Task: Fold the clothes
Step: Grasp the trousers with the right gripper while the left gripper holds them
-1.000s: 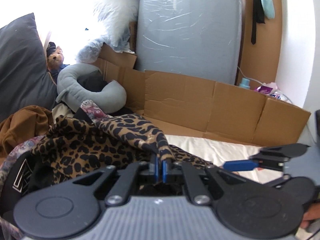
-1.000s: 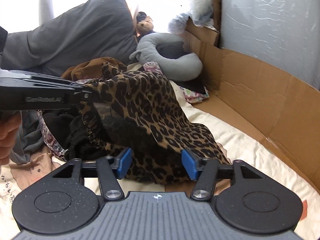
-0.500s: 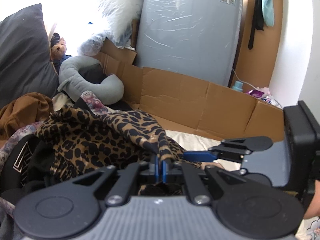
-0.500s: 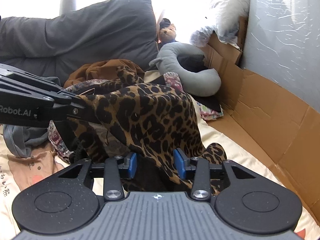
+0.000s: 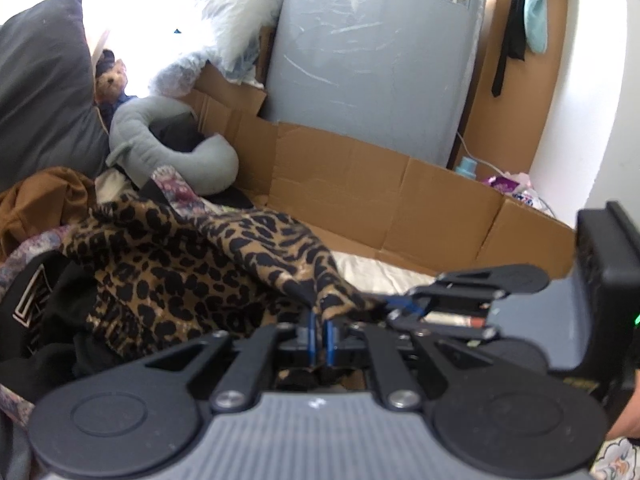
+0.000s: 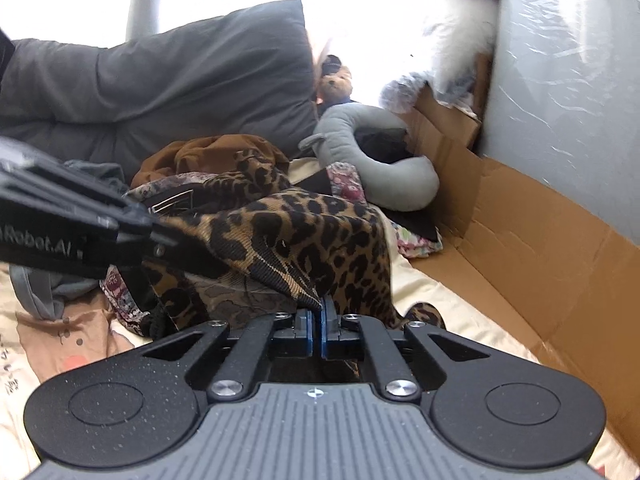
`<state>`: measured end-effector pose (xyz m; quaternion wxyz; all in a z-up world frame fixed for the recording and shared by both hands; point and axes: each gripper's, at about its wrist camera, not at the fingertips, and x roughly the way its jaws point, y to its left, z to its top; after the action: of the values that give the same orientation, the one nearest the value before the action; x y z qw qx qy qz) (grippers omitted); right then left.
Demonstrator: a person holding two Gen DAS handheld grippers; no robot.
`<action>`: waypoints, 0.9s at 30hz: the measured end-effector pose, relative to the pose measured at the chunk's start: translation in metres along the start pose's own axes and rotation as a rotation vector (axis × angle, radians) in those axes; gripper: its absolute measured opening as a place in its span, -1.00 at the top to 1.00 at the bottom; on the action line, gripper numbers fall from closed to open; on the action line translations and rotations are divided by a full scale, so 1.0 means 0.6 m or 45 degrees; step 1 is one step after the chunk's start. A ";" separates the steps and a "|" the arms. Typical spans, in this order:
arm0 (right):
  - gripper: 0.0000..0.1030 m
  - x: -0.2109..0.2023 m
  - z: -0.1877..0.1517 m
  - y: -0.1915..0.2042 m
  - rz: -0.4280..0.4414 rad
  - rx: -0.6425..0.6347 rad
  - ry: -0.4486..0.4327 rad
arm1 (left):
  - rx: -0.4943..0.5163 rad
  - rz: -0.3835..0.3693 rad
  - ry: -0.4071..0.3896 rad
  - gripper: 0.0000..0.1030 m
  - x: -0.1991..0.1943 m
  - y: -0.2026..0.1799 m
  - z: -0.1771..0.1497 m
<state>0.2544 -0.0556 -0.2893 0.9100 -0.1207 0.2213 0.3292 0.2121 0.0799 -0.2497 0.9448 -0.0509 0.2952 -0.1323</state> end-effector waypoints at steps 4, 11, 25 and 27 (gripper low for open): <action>0.97 -0.030 -0.003 -0.025 -0.053 0.095 0.001 | 0.010 -0.023 0.031 0.67 0.000 -0.009 -0.008; 0.97 -0.080 -0.018 -0.078 -0.136 0.257 0.005 | 0.020 -0.032 0.068 0.35 0.000 -0.013 -0.023; 0.98 -0.196 -0.094 -0.163 -0.254 0.525 0.080 | 0.010 0.094 0.066 -0.39 0.020 0.012 -0.019; 0.98 -0.209 -0.106 -0.167 -0.254 0.563 0.100 | 0.030 0.103 0.057 -0.44 0.025 0.010 -0.016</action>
<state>0.2131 -0.2229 -0.2766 0.9330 0.0473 0.3103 0.1763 0.2199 0.0813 -0.2670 0.9431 -0.0246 0.3165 -0.0985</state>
